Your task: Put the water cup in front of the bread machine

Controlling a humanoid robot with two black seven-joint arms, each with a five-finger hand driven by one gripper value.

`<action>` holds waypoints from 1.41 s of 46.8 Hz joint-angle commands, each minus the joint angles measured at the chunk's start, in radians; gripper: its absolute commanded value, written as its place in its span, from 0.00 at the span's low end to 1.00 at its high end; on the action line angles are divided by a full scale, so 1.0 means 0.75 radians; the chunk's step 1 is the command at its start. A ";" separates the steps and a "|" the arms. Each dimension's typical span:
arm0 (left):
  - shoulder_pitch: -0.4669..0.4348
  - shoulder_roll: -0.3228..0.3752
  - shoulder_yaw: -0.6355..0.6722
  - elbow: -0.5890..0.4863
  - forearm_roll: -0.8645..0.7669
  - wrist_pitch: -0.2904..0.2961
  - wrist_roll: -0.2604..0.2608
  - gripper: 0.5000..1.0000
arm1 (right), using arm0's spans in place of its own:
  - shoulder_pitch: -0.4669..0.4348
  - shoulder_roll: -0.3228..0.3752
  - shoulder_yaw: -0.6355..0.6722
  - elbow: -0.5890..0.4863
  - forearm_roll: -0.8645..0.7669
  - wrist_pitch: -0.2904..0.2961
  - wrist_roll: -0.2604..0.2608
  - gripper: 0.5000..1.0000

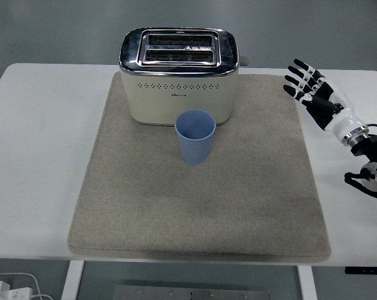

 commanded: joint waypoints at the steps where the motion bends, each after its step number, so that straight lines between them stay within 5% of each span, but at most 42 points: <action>1: 0.000 0.000 0.001 0.000 0.002 0.000 0.000 1.00 | 0.047 0.002 0.005 0.000 0.060 -0.005 -0.061 0.86; 17: 0.000 0.000 0.001 0.000 0.000 0.000 -0.002 1.00 | 0.188 0.015 0.011 0.000 0.215 -0.167 -0.180 0.86; 43: 0.000 0.000 0.001 -0.002 0.002 -0.002 0.000 1.00 | 0.195 0.033 0.081 0.002 0.215 -0.238 -0.180 0.86; 66: 0.002 0.000 0.001 0.000 0.002 -0.002 0.000 1.00 | 0.244 0.225 0.060 -0.057 0.199 -0.338 -0.180 0.86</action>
